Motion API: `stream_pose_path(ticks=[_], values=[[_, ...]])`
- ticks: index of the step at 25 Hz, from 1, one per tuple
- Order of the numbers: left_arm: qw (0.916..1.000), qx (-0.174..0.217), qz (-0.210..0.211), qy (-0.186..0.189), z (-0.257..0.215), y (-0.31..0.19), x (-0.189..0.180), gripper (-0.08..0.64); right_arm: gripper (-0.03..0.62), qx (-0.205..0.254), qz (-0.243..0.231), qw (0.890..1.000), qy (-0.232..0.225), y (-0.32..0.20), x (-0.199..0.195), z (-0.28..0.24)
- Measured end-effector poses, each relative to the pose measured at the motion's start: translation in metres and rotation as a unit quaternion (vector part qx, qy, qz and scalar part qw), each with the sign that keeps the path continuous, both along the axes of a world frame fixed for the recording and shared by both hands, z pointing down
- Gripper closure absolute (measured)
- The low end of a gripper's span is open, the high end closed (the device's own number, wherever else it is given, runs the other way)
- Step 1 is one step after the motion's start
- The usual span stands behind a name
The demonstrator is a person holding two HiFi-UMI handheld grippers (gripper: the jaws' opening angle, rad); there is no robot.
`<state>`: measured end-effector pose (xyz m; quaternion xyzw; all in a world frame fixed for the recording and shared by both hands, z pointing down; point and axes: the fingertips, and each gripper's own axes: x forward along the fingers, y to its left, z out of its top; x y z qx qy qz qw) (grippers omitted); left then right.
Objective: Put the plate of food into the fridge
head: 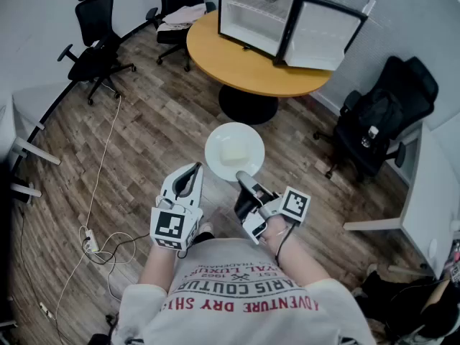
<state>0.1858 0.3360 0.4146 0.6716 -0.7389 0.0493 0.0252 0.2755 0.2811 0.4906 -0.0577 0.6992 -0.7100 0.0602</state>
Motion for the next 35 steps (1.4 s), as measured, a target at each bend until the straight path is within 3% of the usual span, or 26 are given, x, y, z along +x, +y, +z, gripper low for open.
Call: stream_pose_path(ticks=[15, 23, 30, 35], values=[[0.9999, 0.005, 0.007, 0.009, 0.006, -0.005, -0.02, 0.534, 0.554, 0.01, 0.009, 1.0, 0.023, -0.005, -0.019, 0.005], [0.9996, 0.009, 0.025, 0.009, 0.007, -0.009, -0.074, 0.534, 0.554, 0.013, 0.039, 0.998, 0.043, -0.01, -0.064, 0.012], [0.999, 0.002, 0.044, 0.01, 0.014, 0.002, -0.114, 0.534, 0.554, 0.002, 0.052, 0.998, 0.029, -0.005, -0.111, 0.012], [0.9994, -0.008, 0.029, 0.019, 0.025, 0.005, -0.142, 0.534, 0.554, 0.007, 0.038, 0.998, 0.04, -0.007, -0.137, 0.015]])
